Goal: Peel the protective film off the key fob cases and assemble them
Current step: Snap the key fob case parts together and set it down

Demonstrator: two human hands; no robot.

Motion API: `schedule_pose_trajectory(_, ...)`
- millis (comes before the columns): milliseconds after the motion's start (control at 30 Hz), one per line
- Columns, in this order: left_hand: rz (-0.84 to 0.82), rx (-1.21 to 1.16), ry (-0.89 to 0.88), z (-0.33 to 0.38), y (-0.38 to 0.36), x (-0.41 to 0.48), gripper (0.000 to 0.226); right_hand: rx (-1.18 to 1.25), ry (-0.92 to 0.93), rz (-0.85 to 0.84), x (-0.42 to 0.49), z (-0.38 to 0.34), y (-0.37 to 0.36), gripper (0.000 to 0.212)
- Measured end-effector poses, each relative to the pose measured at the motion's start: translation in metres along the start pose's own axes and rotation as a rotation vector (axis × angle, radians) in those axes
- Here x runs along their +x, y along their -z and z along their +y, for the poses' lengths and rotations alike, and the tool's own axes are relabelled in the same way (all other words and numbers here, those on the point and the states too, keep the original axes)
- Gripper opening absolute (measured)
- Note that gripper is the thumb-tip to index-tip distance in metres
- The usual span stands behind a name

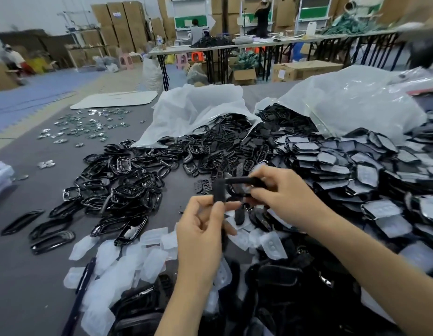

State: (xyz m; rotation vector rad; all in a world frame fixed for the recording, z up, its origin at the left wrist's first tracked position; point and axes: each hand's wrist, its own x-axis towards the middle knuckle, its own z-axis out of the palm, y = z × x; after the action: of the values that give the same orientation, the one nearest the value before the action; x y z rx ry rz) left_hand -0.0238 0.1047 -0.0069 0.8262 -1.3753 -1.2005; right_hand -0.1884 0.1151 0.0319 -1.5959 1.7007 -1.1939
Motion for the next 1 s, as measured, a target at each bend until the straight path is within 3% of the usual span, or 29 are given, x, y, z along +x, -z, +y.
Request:
schedule_pose_trajectory(100, -0.187, -0.104, 0.067, -0.001, -0.017, -0.01, 0.021, 0.243, -0.082, 0.055, -0.041, 0.014, 0.009, 0.019)
schedule_pose_trajectory(200, -0.284, -0.075, 0.12, -0.006, -0.026, -0.016, 0.024, 0.31, -0.058, 0.108, -0.067, 0.025, 0.008, 0.025)
schedule_pose_trajectory(367, -0.301, -0.011, 0.129, -0.013, -0.026, -0.017, 0.011, 0.323, -0.029, 0.044, -0.069, 0.028, 0.019, 0.033)
schedule_pose_trajectory(500, -0.319, -0.015, 0.139, -0.012, -0.028, -0.018, 0.011, 0.456, -0.106, 0.008, -0.069, 0.025, 0.024, 0.016)
schedule_pose_trajectory(700, -0.343, -0.032, 0.13, -0.012, -0.028, -0.019, 0.012, 0.384, -0.147, 0.048, -0.069, 0.029, 0.023, 0.017)
schedule_pose_trajectory(800, -0.311, -0.01, 0.064, -0.01, -0.028, -0.02, 0.009, 0.494, -0.205, 0.028, -0.069, 0.028, 0.02, 0.006)
schedule_pose_trajectory(900, -0.201, 0.1, -0.042, -0.008, -0.023, -0.017, 0.016, 0.664, -0.281, 0.004, -0.07, 0.027, 0.018, 0.015)
schedule_pose_trajectory(1000, -0.251, -0.015, 0.027, -0.007, -0.022, -0.016, 0.026, 0.765, -0.332, 0.003, -0.07, 0.027, 0.017, 0.016)
